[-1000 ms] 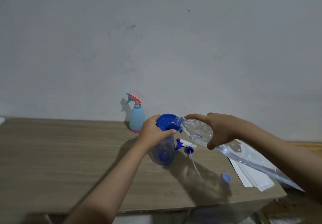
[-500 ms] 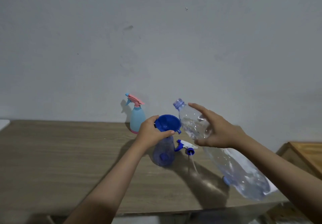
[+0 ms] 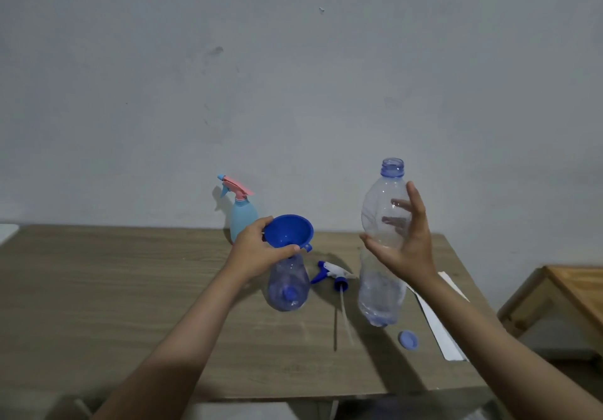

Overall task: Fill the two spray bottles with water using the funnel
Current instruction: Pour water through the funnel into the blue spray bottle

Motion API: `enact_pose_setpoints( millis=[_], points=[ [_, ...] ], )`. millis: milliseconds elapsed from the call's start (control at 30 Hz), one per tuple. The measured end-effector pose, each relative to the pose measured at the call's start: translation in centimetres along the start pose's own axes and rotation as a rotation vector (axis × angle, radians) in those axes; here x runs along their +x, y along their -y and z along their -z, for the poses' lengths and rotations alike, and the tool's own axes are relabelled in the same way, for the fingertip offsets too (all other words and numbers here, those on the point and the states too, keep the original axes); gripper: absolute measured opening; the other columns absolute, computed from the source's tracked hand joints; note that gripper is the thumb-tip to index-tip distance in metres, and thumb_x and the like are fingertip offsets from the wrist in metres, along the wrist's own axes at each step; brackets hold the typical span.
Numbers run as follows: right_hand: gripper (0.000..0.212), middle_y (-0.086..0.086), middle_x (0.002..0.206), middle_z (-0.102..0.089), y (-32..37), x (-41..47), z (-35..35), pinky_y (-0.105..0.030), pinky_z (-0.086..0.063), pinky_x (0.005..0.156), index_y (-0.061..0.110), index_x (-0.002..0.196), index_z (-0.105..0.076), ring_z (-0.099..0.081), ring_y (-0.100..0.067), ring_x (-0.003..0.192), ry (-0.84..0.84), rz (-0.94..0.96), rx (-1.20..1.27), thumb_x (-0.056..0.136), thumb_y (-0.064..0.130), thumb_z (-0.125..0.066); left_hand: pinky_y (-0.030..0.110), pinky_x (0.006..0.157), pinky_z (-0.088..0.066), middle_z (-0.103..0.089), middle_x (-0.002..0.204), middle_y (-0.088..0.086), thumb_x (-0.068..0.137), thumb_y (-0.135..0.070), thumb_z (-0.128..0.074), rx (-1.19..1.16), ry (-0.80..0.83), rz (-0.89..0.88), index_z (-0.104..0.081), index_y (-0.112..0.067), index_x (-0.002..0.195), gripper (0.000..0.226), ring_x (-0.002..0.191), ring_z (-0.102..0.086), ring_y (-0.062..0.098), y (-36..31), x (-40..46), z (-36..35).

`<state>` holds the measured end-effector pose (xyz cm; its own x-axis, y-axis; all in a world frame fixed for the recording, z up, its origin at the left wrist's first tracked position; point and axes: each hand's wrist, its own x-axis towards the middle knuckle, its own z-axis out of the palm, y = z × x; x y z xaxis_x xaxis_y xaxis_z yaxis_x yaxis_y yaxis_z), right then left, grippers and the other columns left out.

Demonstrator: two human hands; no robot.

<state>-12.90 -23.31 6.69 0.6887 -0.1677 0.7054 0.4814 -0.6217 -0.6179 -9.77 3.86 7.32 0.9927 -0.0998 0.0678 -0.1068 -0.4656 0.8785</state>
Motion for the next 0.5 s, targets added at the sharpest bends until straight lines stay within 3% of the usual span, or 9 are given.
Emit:
enact_pose_setpoints(
  millis=[167,267,333,500],
  points=[
    [0.117,-0.016,0.126,-0.043,-1.4,-1.0,-0.6,-0.037,-0.054,0.090,0.031,0.148,-0.013,-0.051,-0.007,0.115,-0.125,-0.027,0.025,0.061,0.014,-0.089,0.039,0.092,-0.052,-0.059,0.118,-0.001,0.048,-0.045,-0.084,-0.003,-0.017,0.026,-0.048,-0.014,0.130,0.095,0.107,-0.059,0.017,-0.3,-0.1,-0.2],
    [0.119,-0.010,0.135,-0.034,-1.5,-1.4,-0.6,-0.026,-0.048,0.096,0.035,0.147,-0.009,-0.050,0.000,0.118,-0.093,-0.037,0.073,0.059,0.026,-0.088,0.038,0.093,-0.052,-0.057,0.122,0.001,0.054,-0.038,-0.085,0.013,-0.019,0.029,-0.047,-0.011,0.132,0.091,0.109,-0.058,0.018,-0.2,-0.1,-0.3],
    [0.121,-0.007,0.139,-0.028,-1.6,-1.6,-0.6,-0.018,-0.041,0.099,0.036,0.147,-0.007,-0.052,-0.010,0.120,-0.067,-0.045,0.075,0.057,0.036,-0.088,0.037,0.094,-0.050,-0.055,0.126,0.001,0.061,-0.032,-0.086,0.018,-0.017,0.024,-0.044,-0.011,0.135,0.088,0.113,-0.056,0.019,-0.2,-0.1,-0.4],
    [0.124,-0.011,0.145,-0.022,-1.6,-1.9,-0.3,-0.031,-0.033,0.108,0.039,0.148,-0.004,-0.036,-0.028,0.133,-0.086,-0.027,0.014,0.055,0.056,-0.083,0.035,0.101,-0.043,-0.042,0.139,0.003,0.069,-0.027,-0.083,-0.044,-0.007,0.028,-0.024,-0.016,0.146,0.098,0.126,-0.045,0.020,0.4,-0.4,-0.8]
  ],
)
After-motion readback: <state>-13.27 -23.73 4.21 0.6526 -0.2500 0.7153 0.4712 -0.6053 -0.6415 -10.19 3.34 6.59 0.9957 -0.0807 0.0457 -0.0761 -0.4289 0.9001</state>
